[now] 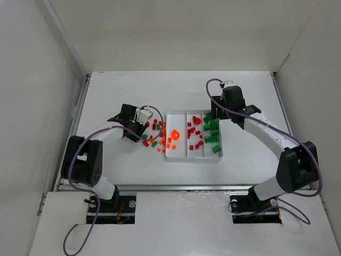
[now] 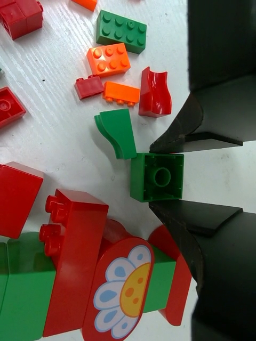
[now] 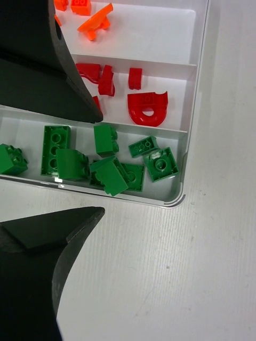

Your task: Sort the legos into containers by color

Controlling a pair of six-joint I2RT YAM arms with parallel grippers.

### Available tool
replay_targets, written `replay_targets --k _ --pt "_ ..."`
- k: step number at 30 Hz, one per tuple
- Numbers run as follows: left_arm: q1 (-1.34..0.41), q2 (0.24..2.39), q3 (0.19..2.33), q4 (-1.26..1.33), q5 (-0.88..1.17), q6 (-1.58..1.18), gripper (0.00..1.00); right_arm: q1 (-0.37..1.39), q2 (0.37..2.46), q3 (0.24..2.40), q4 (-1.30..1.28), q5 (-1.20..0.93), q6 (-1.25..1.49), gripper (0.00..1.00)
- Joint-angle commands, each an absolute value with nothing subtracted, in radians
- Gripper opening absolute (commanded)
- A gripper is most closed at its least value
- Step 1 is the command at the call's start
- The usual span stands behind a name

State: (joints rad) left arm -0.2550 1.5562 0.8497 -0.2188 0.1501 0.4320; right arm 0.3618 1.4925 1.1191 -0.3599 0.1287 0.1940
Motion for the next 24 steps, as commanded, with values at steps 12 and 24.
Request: replay_targets --k 12,24 --pt "-0.297 1.275 1.003 -0.317 0.291 0.569 0.00 0.383 1.286 1.253 -0.471 0.128 0.152 0.70" --pt "-0.383 1.055 1.078 -0.139 0.612 0.572 0.00 0.613 1.276 1.417 -0.336 -0.164 0.304 0.71"
